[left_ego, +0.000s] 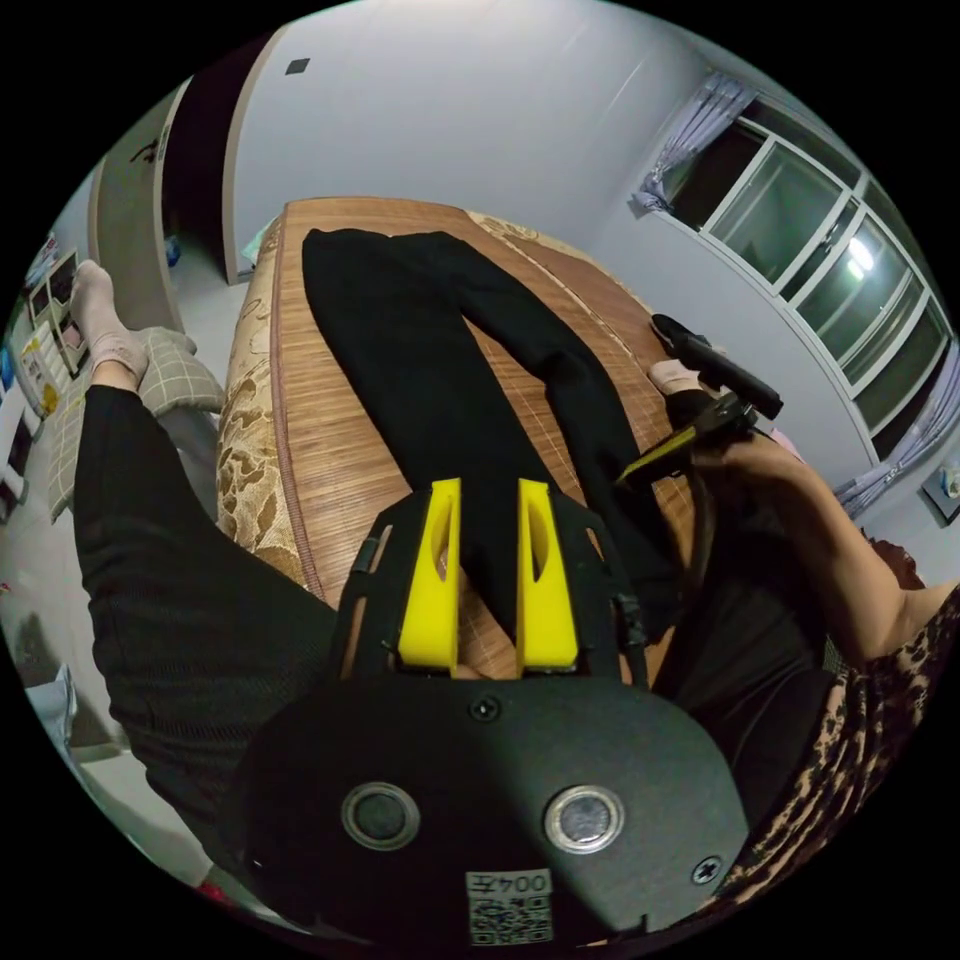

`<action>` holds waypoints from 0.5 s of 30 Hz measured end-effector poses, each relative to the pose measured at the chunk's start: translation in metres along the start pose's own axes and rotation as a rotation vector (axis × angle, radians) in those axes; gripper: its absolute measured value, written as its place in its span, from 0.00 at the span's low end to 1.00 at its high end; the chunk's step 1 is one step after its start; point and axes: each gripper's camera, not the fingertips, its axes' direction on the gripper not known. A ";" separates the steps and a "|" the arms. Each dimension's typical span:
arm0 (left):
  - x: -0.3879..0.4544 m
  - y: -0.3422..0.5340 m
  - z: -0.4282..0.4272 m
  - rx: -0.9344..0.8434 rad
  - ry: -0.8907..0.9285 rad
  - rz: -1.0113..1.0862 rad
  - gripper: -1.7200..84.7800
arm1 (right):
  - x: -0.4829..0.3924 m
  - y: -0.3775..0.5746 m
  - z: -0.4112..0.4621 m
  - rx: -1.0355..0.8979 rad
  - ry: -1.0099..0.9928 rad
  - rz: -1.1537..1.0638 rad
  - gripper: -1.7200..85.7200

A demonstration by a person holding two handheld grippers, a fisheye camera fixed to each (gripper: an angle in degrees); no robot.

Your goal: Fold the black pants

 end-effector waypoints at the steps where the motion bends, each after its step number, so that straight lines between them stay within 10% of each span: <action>1: 0.001 -0.002 0.001 -0.001 -0.001 0.000 0.11 | 0.003 0.005 -0.003 0.036 -0.050 0.004 0.02; 6: 0.006 -0.022 0.016 -0.015 0.010 -0.013 0.11 | 0.060 0.062 -0.046 0.411 -0.077 0.199 0.09; 15: 0.009 -0.134 0.050 -0.019 -0.087 0.034 0.14 | 0.147 0.067 -0.013 0.500 -0.106 0.345 0.17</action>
